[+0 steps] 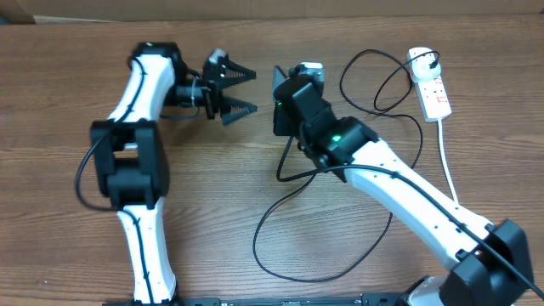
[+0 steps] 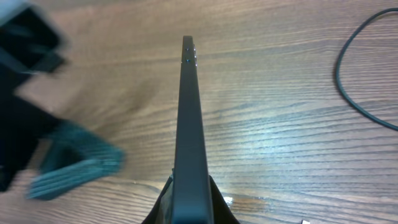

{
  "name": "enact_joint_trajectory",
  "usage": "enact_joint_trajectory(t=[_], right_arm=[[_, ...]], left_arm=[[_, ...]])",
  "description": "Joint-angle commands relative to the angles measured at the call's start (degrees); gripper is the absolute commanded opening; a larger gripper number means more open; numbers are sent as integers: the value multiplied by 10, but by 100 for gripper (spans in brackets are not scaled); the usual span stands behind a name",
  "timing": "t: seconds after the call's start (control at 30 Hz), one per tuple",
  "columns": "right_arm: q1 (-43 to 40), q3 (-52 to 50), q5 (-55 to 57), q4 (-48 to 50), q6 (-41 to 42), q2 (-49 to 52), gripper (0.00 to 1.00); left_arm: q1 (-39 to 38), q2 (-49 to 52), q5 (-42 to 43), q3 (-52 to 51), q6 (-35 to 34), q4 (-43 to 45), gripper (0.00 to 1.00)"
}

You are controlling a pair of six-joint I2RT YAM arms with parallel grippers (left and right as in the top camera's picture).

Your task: Plug charger to phone and switch on socket

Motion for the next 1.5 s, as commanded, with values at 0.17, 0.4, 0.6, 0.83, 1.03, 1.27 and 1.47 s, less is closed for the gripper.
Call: enact_joint_trajectory(t=[0.17,0.4,0.6,0.83,1.03,1.27,1.47], right_arm=[[-85,10,-116,-21,30,-44,4],[-93,10,-146,-27,58,-44,4],[-93,10,-187,-21,60,-44,4],[-93,10,-208,-21,60,-44,4],[-93,10,-208,-21,60,-44,4],[-93,10,-208,-21,69,-44,4],[-93,10,-209,-14,85,-44,4]], left_arm=[[-6,-303,-268,5,-102,-2,100],[-55,-552,-570,2,-305,-2,100],[-88,-741,-745,-81,-458,-2,100],[-88,-881,-778,-241,-505,-2,99],[-88,-938,-779,-320,-505,3,100],[-88,-957,-792,-375,-507,58,100],[-88,-956,-795,-423,-518,130,99]])
